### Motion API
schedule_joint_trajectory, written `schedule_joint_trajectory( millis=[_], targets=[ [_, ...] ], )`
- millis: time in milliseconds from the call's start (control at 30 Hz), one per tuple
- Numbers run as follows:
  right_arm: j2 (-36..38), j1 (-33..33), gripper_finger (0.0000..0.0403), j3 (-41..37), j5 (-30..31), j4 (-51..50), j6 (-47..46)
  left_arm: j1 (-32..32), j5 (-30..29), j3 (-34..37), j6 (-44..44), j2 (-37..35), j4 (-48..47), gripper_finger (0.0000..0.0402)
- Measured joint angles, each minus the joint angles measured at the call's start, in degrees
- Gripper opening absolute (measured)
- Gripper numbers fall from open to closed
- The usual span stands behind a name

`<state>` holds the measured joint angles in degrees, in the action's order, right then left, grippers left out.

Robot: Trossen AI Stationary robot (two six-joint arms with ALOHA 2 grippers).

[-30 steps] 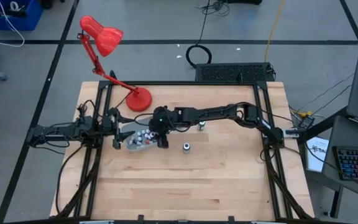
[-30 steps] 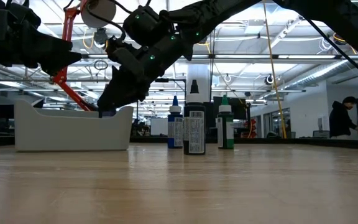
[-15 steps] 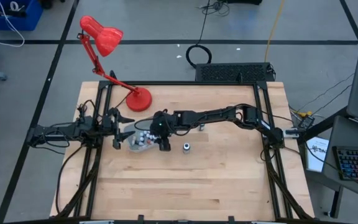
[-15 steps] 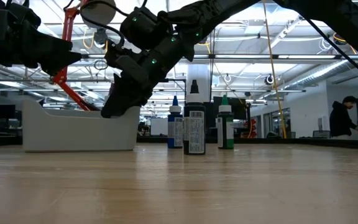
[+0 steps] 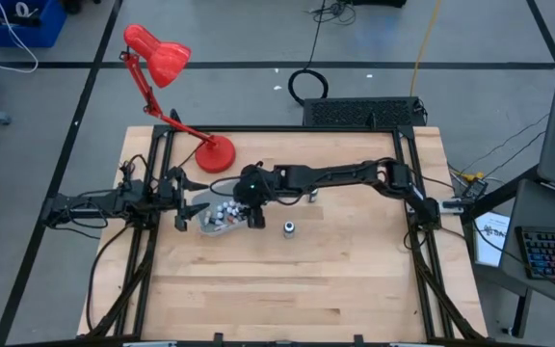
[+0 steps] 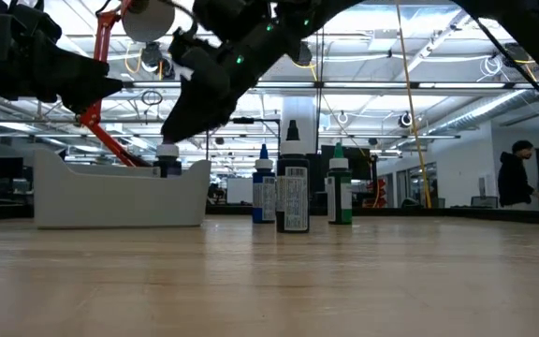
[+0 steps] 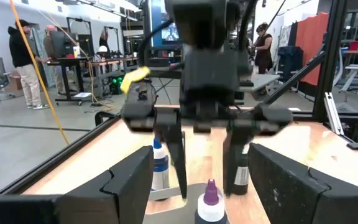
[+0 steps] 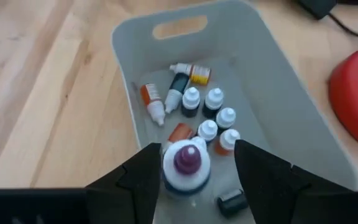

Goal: Pick & Place food coloring
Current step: Put the big blue coloring bottle into the gray container

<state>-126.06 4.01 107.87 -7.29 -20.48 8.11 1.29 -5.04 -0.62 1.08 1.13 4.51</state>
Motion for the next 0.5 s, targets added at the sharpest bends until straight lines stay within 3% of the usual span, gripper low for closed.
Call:
schedule_joint_trajectory(
  millis=[133, 367, 500],
  targets=[
    [3.5, 0.0, 0.0191, 0.0, 0.7, -6.2, 0.1, 0.0, 0.0, 0.0, 0.0, 0.0, 0.0, 0.0257],
    [8.2, 1.2, 0.0198, 0.1, 12.9, -21.6, 1.6, 0.0, 0.0, 0.0, 0.0, 0.0, 0.0, 0.0258],
    [8.4, 2.8, 0.0207, 0.1, 13.6, -25.4, 0.6, 0.0, 0.0, 0.0, 0.0, 0.0, 0.0, 0.0257]
  ],
)
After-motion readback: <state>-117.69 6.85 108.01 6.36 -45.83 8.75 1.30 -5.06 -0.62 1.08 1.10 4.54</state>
